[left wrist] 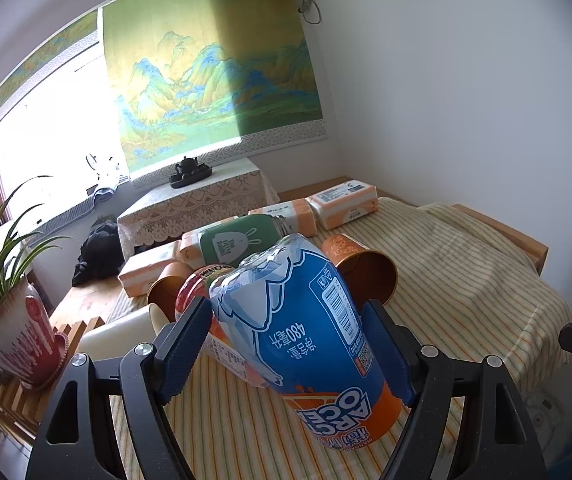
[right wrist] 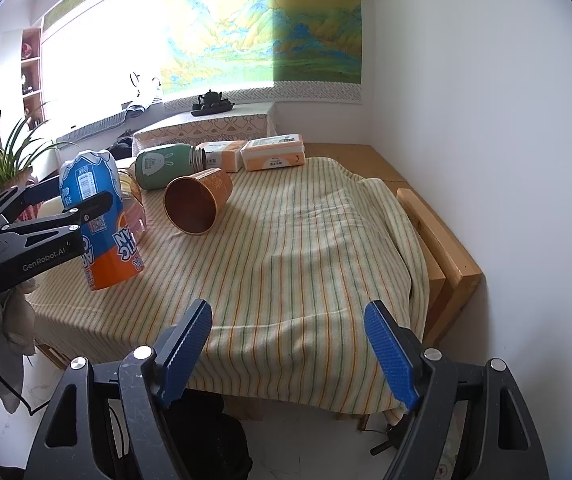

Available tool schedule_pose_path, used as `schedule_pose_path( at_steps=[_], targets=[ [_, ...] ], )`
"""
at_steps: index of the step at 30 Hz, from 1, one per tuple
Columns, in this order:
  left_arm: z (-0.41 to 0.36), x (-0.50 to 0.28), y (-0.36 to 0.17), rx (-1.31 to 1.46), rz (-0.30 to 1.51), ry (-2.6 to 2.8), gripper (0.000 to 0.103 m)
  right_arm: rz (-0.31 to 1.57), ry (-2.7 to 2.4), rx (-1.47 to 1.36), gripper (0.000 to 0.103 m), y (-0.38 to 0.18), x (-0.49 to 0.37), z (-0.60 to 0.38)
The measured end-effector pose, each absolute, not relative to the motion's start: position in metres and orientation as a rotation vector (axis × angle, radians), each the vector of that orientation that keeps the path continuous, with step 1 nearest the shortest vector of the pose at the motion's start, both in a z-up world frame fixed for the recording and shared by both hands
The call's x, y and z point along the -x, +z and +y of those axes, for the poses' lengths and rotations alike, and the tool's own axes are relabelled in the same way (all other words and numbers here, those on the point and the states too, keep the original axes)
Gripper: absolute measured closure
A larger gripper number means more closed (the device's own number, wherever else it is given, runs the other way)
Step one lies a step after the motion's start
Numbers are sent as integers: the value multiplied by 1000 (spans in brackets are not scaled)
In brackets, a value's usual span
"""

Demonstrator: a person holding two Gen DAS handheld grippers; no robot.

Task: Flip cup upside down
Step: 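Rotate the bottle upright with the left gripper and lower it to the table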

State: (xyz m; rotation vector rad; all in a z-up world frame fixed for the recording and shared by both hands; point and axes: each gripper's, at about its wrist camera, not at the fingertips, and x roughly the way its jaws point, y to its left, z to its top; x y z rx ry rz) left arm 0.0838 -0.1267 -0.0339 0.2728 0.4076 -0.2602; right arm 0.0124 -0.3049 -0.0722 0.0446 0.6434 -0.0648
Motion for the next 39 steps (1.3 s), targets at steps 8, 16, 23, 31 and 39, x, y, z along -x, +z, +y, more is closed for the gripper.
schedule_pose_path(
  at_steps=[8, 16, 23, 31, 39],
  targets=[
    [-133, -72, -37, -324, 385, -298, 23, 647, -65, -41, 28, -74, -13, -303],
    [-141, -57, -43, -371, 333, -304, 22, 648, -63, -45, 28, -75, -13, -302],
    [-141, -49, -48, -365, 361, -356, 22, 646, -62, -45, 28, -75, -13, -302],
    [-141, -44, -50, -358, 368, -367, 14, 643, -58, -41, 28, -74, -13, -301],
    [-134, -43, -47, -322, 386, -386, 9, 642, -54, -43, 28, -73, -14, -298]
  ],
)
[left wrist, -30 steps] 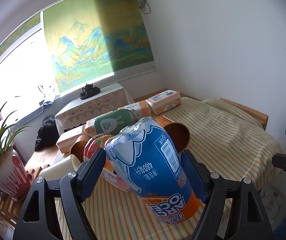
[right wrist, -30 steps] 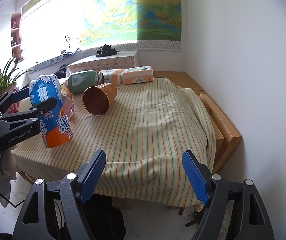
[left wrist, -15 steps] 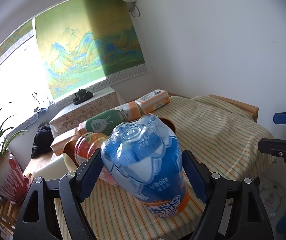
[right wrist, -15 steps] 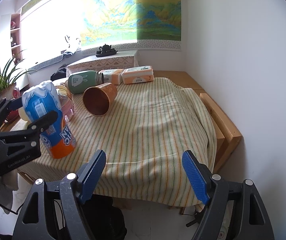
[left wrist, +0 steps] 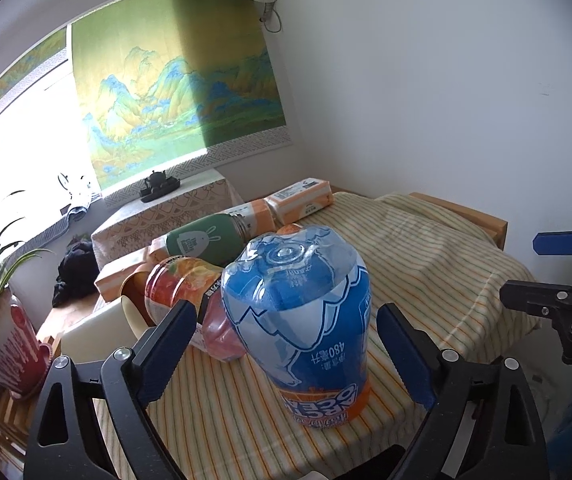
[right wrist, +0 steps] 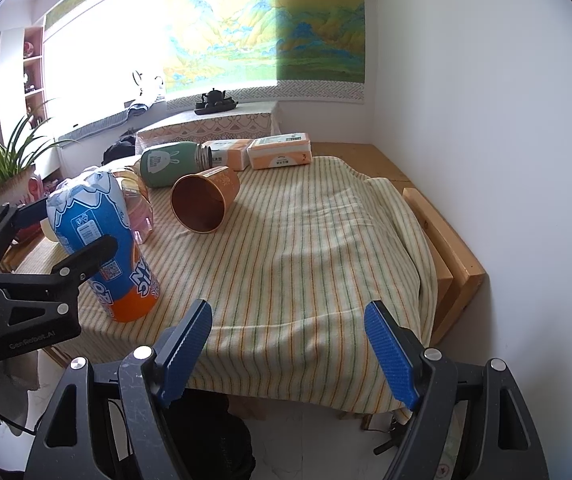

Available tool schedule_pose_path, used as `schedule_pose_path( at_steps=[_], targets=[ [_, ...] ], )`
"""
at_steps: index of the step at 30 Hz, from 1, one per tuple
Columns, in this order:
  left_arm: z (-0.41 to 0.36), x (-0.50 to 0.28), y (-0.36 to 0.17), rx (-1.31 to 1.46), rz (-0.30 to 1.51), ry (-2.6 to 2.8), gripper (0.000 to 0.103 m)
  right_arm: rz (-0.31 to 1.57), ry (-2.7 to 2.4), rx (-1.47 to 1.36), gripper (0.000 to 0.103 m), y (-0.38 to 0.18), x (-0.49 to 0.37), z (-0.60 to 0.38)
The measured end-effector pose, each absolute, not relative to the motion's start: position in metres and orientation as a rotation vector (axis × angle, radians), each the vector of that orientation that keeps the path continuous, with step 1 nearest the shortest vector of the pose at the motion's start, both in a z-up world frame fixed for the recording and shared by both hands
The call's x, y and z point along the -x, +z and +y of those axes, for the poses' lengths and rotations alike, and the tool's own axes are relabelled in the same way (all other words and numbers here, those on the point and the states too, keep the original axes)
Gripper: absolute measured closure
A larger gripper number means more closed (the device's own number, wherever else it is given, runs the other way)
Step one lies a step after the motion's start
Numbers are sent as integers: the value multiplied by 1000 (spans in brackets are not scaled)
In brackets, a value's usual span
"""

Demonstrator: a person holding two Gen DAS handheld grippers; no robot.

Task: Flip cup upside down
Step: 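Rotate the bottle upright with the left gripper and lower it to the table, then open the left gripper and withdraw from the standing bottle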

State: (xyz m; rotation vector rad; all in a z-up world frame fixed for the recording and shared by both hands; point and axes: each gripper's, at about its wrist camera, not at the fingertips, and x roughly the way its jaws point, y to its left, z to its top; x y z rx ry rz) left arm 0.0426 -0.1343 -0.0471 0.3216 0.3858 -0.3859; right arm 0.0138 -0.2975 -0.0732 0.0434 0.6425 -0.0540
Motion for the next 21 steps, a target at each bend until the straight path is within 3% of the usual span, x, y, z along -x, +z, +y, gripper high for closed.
schedule_pose_path(
  at_steps=[3, 12, 15, 21],
  targets=[
    [-128, -40, -46, -308, 390, -384, 2, 634, -57, -40, 28, -72, -14, -294],
    [-104, -32, -37, -237, 401, -380, 1, 601, -66, -31, 27, -68, -14, -284],
    [-92, -26, -36, -220, 402, -370, 1, 573, -72, -21, 22, -66, -13, -279],
    [-62, -19, -31, -125, 426, -329, 1, 514, -69, -20, 21, -61, -11, -267]
  ],
)
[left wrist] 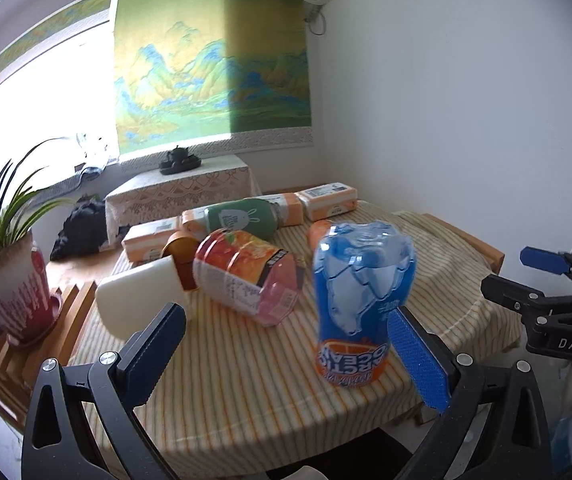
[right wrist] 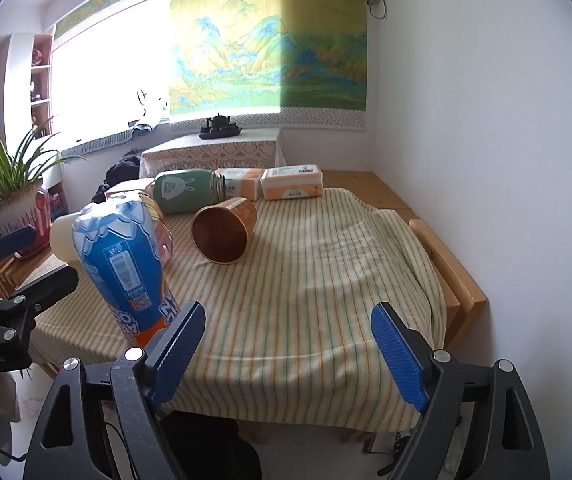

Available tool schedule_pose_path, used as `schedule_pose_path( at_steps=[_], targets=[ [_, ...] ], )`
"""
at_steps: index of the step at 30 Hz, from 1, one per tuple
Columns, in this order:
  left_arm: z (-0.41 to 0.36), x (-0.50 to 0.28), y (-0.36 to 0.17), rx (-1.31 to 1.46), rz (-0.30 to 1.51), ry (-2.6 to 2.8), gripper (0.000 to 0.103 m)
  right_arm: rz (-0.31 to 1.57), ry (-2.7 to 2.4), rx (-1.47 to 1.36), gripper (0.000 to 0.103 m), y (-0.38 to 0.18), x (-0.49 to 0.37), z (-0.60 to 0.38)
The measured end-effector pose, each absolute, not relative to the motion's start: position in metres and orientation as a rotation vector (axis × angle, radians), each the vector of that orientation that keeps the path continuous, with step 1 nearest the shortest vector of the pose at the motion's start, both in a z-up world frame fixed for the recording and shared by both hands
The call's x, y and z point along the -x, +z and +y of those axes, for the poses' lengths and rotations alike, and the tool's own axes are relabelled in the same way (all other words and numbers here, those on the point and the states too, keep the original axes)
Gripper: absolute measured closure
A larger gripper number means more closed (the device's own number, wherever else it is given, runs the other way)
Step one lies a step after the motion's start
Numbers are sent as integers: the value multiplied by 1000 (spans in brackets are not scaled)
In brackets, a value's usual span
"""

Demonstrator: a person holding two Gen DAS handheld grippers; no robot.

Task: Flip cup upside down
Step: 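Open the left gripper and withdraw from the standing bottle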

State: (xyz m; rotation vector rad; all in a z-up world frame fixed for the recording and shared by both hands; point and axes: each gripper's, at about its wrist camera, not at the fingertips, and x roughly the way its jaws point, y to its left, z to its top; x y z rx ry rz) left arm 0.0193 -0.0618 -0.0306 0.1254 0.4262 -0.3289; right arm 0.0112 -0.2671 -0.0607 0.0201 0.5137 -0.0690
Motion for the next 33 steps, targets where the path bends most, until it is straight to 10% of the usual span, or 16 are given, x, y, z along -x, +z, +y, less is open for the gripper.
schedule_pose_path(
  at_steps=[33],
  targets=[
    [3, 41, 4, 1, 348, -36, 1, 278, -131, -70, 2, -35, 36, -236]
  ],
)
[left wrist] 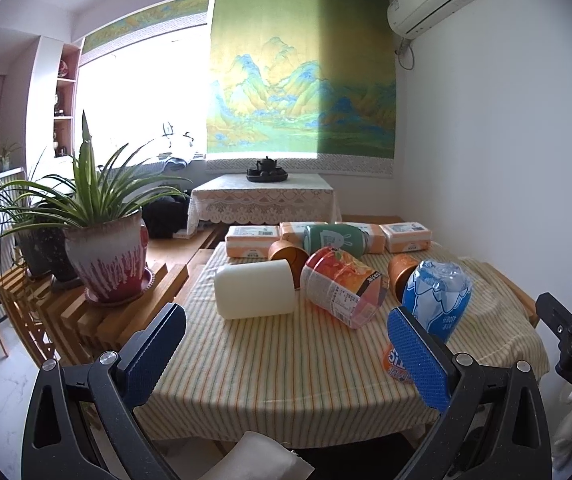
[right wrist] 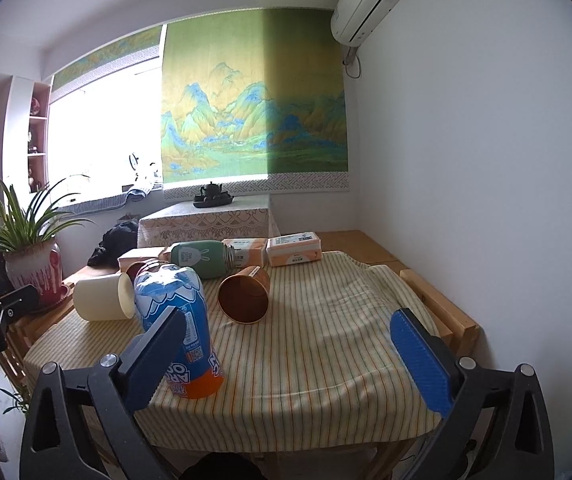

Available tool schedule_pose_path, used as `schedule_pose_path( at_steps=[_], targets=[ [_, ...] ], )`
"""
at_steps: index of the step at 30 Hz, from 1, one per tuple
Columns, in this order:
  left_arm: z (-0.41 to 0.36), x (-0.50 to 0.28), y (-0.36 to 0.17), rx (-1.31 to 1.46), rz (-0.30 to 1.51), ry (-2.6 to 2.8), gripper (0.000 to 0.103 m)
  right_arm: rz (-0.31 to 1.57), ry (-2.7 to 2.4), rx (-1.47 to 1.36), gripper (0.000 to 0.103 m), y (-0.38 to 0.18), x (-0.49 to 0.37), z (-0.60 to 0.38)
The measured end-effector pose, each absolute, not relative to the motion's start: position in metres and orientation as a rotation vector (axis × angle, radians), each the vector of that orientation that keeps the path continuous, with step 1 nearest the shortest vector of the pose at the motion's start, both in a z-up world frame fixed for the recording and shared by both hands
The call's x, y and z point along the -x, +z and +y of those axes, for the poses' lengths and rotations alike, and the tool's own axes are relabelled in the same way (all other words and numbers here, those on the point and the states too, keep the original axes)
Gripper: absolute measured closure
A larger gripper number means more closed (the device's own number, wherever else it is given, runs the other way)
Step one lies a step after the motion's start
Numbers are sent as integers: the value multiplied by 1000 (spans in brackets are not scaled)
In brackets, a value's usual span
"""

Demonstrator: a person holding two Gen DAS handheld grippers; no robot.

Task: Flip cup upside down

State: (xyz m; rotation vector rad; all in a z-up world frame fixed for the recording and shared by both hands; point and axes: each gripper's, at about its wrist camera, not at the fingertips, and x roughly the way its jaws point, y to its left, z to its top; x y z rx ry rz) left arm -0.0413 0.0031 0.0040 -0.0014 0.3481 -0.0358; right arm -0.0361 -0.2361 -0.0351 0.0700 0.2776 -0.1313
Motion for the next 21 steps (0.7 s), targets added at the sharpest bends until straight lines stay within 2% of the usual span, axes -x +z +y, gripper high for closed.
schedule_pose_path(
  at_steps=[21],
  targets=[
    [9, 44, 5, 16, 344, -2, 1, 276, -130, -70, 2, -33, 39, -234]
  ],
)
